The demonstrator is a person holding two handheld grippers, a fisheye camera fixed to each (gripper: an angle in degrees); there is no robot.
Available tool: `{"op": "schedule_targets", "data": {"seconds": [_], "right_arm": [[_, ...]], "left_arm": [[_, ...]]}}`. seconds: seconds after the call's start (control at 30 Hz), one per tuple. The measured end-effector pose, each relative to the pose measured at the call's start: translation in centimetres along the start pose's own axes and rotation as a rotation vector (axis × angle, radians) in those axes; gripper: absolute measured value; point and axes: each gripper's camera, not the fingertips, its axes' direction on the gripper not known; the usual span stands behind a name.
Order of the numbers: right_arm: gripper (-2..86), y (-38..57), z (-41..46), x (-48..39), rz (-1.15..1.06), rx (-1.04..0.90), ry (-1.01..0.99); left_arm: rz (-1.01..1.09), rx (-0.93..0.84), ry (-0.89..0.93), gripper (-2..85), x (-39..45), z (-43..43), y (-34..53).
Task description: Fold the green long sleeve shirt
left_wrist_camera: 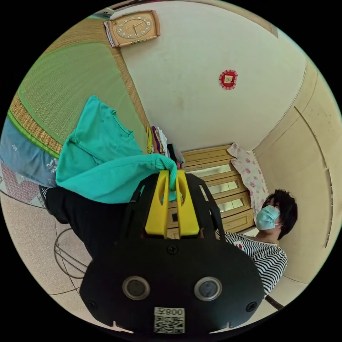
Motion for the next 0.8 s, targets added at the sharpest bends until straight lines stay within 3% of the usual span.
{"op": "schedule_targets", "data": {"seconds": [0.4, 0.8], "right_arm": [[0.5, -21.2, 8.9, 7.1, 0.103, -0.077, 0.107], [0.5, -34.2, 17.7, 15.8, 0.209, -0.16, 0.142]], "left_arm": [[-0.107, 0.03, -0.069, 3.3, -6.7, 8.0, -19.3], [-0.212, 0.06, -0.148, 3.5, -14.9, 13.8, -31.7]]}}
